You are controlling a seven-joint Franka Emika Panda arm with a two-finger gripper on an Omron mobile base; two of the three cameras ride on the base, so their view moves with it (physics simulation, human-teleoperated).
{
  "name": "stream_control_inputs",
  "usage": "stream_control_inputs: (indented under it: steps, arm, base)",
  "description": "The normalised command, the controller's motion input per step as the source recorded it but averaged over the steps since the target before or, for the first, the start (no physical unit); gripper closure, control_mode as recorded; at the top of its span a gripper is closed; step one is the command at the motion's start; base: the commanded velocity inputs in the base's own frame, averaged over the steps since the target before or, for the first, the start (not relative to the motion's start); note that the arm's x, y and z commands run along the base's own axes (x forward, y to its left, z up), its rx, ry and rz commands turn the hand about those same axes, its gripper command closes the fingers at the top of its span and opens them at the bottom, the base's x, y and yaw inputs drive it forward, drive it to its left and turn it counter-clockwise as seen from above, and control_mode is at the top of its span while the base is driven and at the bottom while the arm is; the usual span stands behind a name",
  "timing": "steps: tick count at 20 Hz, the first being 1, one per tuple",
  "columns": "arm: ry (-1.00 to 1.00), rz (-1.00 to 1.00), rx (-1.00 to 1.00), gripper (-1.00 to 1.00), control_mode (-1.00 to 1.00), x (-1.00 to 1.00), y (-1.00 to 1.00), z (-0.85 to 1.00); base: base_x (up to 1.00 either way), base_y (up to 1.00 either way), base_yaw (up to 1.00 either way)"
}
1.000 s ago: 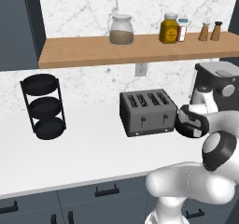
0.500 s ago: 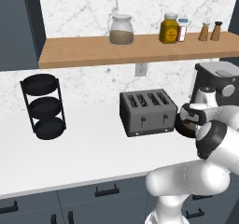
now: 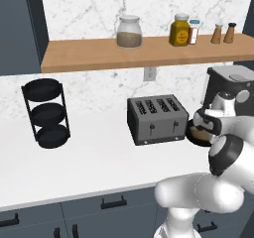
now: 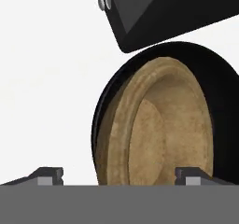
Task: Pick up the bowls on the counter and stack them on top of one another in the open cabinet. Place the smaller bowl on top of the larger bowl.
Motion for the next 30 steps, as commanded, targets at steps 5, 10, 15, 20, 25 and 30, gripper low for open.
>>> stream_control_inputs:
  steps: [5, 10, 15, 20, 25, 30]
  arm:
    - [-0.06, 0.05, 0.01, -1.0, -1.0, -0.56, 0.26, 0.38]
    - [0.01, 0.22, 0.13, -1.0, -1.0, -0.35, -0.05, -0.17]
    - [-0.06, 0.32, 0.07, -1.0, -1.0, 0.12, -0.31, -0.04]
    - [-0.19, 0.31, 0.0, -1.0, -1.0, 0.06, -0.23, 0.05]
    - [-0.15, 0.19, 0.0, -1.0, -1.0, 0.06, -0.05, 0.04]
    - [-0.07, 0.08, 0.0, -1.0, -1.0, 0.24, -0.04, -0.05]
  base:
    - [0.0, 0.0, 0.0]
    - [0.0, 0.0, 0.0]
    - [0.0, 0.0, 0.0]
    - [0.0, 0.0, 0.0]
    - [0.0, 0.0, 0.0]
    - [0.0, 0.0, 0.0]
